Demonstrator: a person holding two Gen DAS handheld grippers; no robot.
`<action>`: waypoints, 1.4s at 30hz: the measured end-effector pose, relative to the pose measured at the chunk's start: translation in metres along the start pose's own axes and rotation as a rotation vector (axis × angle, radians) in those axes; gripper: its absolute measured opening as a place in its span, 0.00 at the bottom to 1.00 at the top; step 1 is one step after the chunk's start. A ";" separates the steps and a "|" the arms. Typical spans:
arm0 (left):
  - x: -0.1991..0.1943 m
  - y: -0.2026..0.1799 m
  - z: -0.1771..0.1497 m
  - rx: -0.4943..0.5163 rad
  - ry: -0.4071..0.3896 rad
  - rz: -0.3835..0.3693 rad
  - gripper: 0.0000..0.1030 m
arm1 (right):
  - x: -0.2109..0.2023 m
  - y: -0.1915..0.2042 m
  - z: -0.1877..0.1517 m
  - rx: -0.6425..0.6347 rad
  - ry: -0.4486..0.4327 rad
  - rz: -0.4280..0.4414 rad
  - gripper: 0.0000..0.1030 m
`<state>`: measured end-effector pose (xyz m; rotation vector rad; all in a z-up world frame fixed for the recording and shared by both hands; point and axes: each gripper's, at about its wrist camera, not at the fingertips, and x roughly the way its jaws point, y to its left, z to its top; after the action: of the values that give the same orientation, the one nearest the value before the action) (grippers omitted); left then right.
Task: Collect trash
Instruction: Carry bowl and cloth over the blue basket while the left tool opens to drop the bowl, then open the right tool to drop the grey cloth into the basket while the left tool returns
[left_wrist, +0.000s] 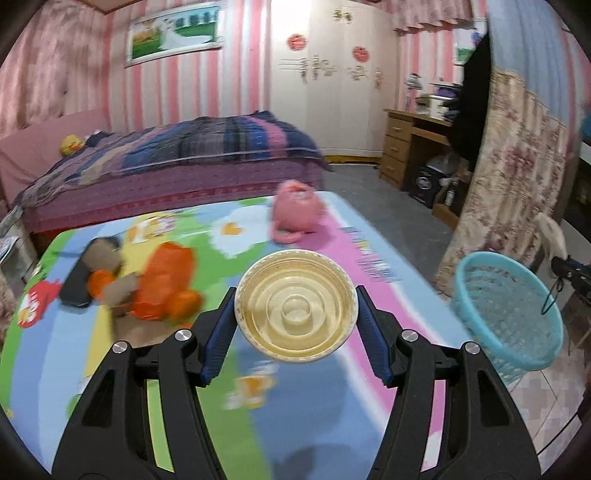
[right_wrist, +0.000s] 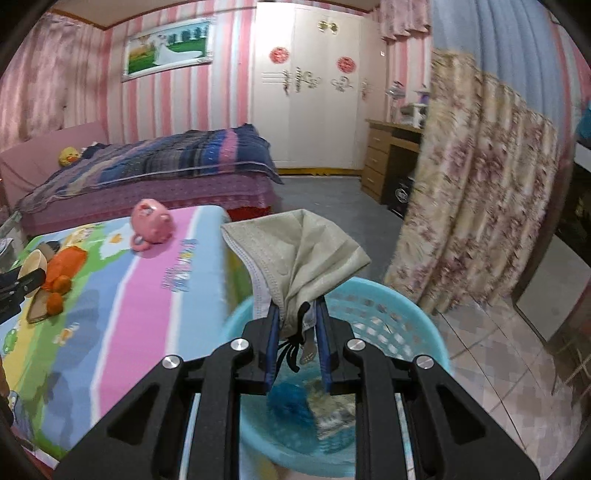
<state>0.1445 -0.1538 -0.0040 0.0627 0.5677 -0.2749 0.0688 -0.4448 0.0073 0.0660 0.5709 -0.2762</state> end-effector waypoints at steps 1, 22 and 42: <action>0.003 -0.013 0.000 0.014 -0.001 -0.011 0.59 | 0.002 -0.008 -0.002 0.014 0.008 -0.008 0.18; 0.062 -0.213 0.000 0.180 0.051 -0.269 0.59 | 0.018 -0.091 -0.032 0.238 0.043 -0.122 0.18; 0.041 -0.091 0.003 0.107 0.044 0.005 0.94 | 0.044 -0.059 -0.031 0.165 0.088 -0.078 0.18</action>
<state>0.1540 -0.2518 -0.0222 0.1740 0.5966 -0.2999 0.0718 -0.5073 -0.0416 0.2161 0.6381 -0.3979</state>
